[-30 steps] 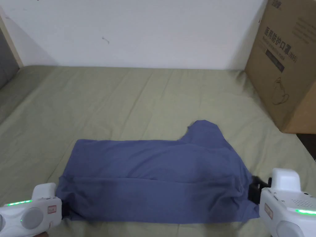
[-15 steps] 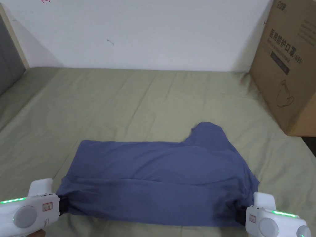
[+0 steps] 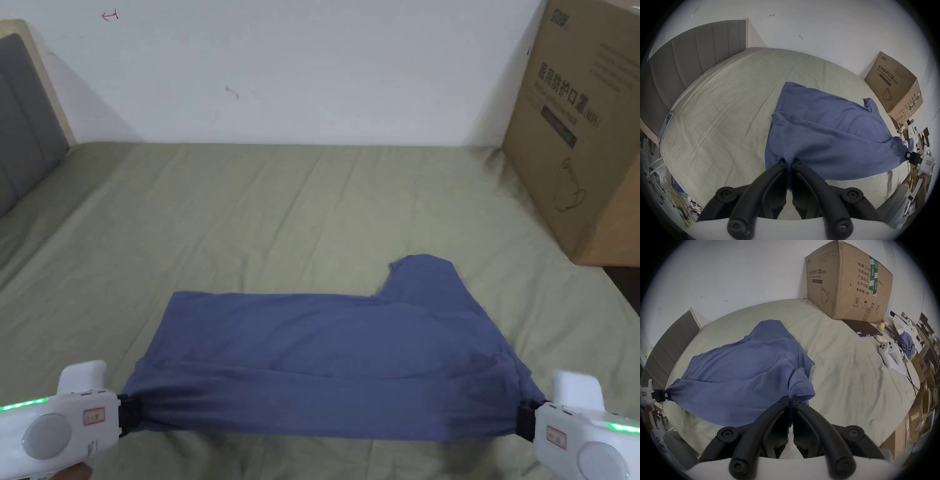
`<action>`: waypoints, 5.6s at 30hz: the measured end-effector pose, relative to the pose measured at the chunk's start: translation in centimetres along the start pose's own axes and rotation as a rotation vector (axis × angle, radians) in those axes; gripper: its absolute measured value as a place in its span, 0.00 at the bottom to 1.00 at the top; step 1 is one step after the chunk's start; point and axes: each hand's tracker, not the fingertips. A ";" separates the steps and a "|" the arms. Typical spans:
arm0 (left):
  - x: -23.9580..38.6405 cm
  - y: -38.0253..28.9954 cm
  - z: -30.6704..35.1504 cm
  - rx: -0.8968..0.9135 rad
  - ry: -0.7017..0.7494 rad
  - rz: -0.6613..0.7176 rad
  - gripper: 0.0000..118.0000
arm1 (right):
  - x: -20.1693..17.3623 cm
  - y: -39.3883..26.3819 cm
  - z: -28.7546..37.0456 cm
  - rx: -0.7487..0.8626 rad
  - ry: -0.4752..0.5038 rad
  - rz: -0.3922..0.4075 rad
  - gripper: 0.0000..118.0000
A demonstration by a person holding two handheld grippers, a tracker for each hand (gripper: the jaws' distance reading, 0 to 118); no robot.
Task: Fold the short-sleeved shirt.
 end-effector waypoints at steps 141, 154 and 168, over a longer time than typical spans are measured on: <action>-2.8 -5.2 -2.2 -0.084 0.057 -0.113 0.02 | 1.0 -6.6 0.2 -0.114 0.073 -0.068 0.00; 2.2 0.8 8.4 0.285 -0.126 -0.058 0.76 | -2.5 2.2 9.8 0.296 0.124 -0.041 0.90; 11.3 4.8 17.1 0.818 -0.147 -0.143 0.84 | -10.5 7.0 17.2 0.768 -0.026 0.138 0.57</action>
